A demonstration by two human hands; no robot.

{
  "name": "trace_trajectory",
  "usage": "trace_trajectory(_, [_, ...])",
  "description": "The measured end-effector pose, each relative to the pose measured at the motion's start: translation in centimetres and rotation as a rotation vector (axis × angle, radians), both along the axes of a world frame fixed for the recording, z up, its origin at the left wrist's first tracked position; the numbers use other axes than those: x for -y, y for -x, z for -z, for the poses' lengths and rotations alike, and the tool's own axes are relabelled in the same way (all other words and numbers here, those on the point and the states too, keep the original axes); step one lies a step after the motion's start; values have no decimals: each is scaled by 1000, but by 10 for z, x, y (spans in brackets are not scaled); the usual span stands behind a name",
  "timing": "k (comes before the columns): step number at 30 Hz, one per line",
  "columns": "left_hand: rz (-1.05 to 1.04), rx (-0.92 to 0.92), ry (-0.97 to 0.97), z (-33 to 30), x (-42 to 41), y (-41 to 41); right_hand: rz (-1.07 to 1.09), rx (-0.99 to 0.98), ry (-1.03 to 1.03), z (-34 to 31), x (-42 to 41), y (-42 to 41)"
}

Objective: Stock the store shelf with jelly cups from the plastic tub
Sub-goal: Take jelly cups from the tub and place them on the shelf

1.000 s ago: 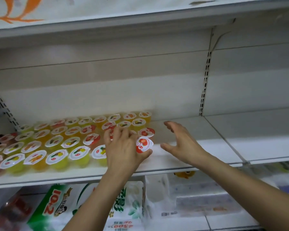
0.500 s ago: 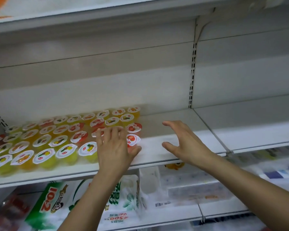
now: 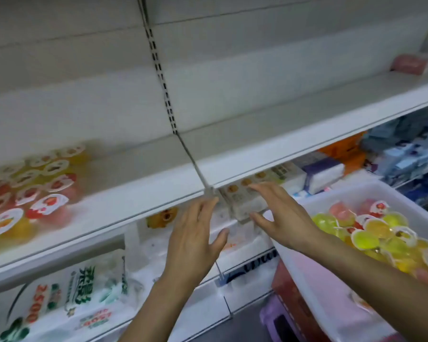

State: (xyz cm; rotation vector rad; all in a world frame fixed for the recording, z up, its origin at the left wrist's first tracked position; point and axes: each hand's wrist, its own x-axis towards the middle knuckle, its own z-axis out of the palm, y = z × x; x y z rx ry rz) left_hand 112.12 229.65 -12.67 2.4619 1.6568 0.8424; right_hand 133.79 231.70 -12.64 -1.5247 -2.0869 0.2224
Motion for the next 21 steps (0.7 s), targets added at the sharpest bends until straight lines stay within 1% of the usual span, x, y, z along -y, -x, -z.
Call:
trace_trajectory(4, [144, -3, 165, 34, 8, -88, 156, 32, 208, 38, 31, -94])
trace_trajectory(7, [229, -1, 302, 59, 16, -148, 220, 80, 335, 63, 51, -151])
trace_trajectory(11, [262, -1, 481, 90, 23, -211, 268, 172, 528, 90, 74, -208])
trace_trajectory(13, [273, -52, 566, 104, 29, -235, 268, 232, 613, 101, 83, -230])
trace_trajectory(15, [337, -185, 627, 118, 38, -259, 231, 386, 651, 109, 88, -246])
trace_trajectory(17, [399, -298, 702, 134, 44, -278, 164, 559, 625, 116, 88, -254])
trace_trajectory(19, [386, -300, 806, 149, 43, -295, 108, 657, 599, 121, 86, -257])
trace_trajectory(21, [335, -235, 933, 160, 39, -312, 76, 731, 595, 125, 83, -258])
